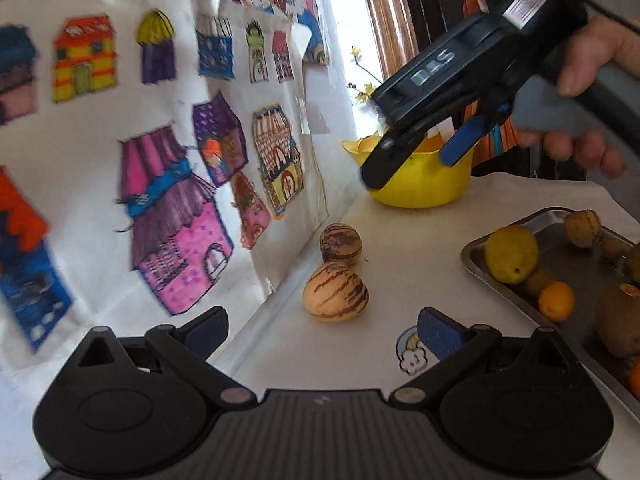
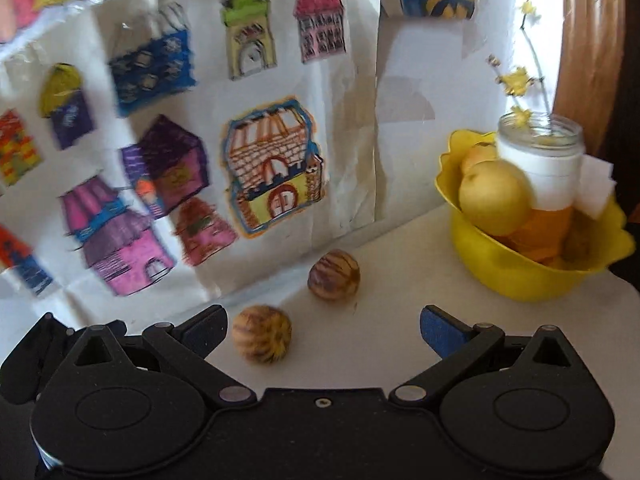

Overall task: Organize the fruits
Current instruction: 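Lift both tools away from the tray toward the two striped pepinos, then close the left gripper on a striped pepino while the right gripper closes on the other pepino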

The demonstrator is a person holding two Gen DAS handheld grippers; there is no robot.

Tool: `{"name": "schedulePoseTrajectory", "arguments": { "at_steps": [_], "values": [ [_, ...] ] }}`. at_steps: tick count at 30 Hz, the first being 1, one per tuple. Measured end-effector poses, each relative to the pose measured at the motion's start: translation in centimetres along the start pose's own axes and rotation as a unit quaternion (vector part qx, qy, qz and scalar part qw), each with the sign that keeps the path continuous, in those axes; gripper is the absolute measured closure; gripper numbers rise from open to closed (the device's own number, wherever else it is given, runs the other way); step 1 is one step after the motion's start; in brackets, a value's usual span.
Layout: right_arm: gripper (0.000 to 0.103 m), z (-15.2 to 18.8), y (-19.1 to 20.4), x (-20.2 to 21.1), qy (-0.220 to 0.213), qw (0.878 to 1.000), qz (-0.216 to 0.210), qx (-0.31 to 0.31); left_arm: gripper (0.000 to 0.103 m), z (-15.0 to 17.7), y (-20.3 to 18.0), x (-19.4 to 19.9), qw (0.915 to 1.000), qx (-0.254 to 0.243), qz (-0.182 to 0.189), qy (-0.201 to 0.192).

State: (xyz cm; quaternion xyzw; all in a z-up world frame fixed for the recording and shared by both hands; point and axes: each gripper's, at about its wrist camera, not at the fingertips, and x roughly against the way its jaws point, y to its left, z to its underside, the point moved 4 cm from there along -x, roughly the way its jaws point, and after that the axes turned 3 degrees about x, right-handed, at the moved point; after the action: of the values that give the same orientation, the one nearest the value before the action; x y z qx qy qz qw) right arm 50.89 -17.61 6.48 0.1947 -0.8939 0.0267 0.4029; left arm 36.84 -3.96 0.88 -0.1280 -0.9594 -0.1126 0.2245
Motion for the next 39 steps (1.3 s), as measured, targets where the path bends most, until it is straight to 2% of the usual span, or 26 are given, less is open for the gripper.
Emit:
{"name": "schedulePoseTrajectory", "arguments": {
  "at_steps": [3, 8, 12, 18, 26, 31, 39],
  "values": [
    [0.002, -0.3, -0.8, -2.0, -0.006, 1.000, 0.004, -0.006, 0.000, -0.5, -0.3, -1.6, 0.9999, 0.001, 0.010, 0.002],
    [0.005, -0.7, -2.2, -4.8, -0.005, 0.999, -0.017, -0.031, 0.000, -1.1, -0.5, -3.9, 0.9998, -0.005, 0.019, 0.006],
    [0.007, -1.1, -2.7, -6.5, -0.006, 0.998, -0.040, -0.045, 0.000, -1.1, -0.3, -5.7, 0.9996, 0.005, 0.023, 0.017],
    [0.013, -1.2, -2.9, -9.0, 0.001, 0.997, -0.046, -0.058, 0.001, -1.1, 0.2, -7.8, 0.9988, 0.024, 0.029, 0.030],
    [0.025, -0.7, -2.8, -11.8, 0.020, 0.996, -0.054, -0.063, 0.014, -1.3, 0.4, -9.7, 0.9969, 0.034, 0.058, 0.041],
    [0.029, -0.2, -3.5, -13.1, 0.026, 0.994, -0.066, -0.079, 0.021, -1.1, 0.4, -10.7, 0.9962, 0.037, 0.064, 0.046],
    [0.038, 0.2, -3.9, -14.6, 0.027, 0.993, -0.063, -0.092, 0.029, -0.9, 0.3, -11.7, 0.9957, 0.046, 0.064, 0.048]
  ]
}}
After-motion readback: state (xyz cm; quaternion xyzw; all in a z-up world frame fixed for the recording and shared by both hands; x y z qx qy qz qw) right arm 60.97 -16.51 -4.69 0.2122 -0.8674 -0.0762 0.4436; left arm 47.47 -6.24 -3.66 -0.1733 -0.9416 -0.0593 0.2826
